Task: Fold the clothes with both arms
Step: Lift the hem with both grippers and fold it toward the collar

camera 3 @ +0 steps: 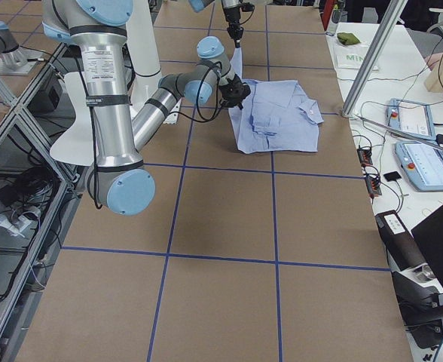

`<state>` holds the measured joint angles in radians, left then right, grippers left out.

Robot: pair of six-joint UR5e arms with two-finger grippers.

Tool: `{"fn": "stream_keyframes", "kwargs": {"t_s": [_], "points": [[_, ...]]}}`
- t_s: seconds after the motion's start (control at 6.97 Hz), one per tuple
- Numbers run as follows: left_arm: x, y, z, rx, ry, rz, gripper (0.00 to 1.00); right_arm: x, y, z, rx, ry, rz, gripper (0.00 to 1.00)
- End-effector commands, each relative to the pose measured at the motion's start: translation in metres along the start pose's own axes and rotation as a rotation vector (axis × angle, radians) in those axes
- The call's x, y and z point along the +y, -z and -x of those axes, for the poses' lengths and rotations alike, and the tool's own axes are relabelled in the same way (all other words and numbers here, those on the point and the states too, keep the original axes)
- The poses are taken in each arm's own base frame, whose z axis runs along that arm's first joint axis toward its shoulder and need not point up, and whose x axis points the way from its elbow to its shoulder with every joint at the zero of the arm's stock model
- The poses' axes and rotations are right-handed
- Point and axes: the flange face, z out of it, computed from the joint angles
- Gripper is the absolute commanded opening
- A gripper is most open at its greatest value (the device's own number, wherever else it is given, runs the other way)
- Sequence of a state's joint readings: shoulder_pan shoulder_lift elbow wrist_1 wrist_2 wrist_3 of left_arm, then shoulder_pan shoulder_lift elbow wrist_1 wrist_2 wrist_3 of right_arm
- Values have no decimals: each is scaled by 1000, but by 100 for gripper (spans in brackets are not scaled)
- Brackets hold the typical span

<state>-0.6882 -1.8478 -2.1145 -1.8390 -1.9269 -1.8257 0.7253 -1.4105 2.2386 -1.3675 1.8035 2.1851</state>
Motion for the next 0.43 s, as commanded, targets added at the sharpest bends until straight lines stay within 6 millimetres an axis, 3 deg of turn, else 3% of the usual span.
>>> {"fn": "stream_keyframes", "kwargs": {"t_s": [0.0, 0.29], "points": [[-54, -38, -27, -28, 23, -73, 0, -8, -51, 40, -12, -11, -82, 0], [-85, -70, -37, -68, 28, -104, 0, -26, -97, 70, 23, 49, -134, 0]]}}
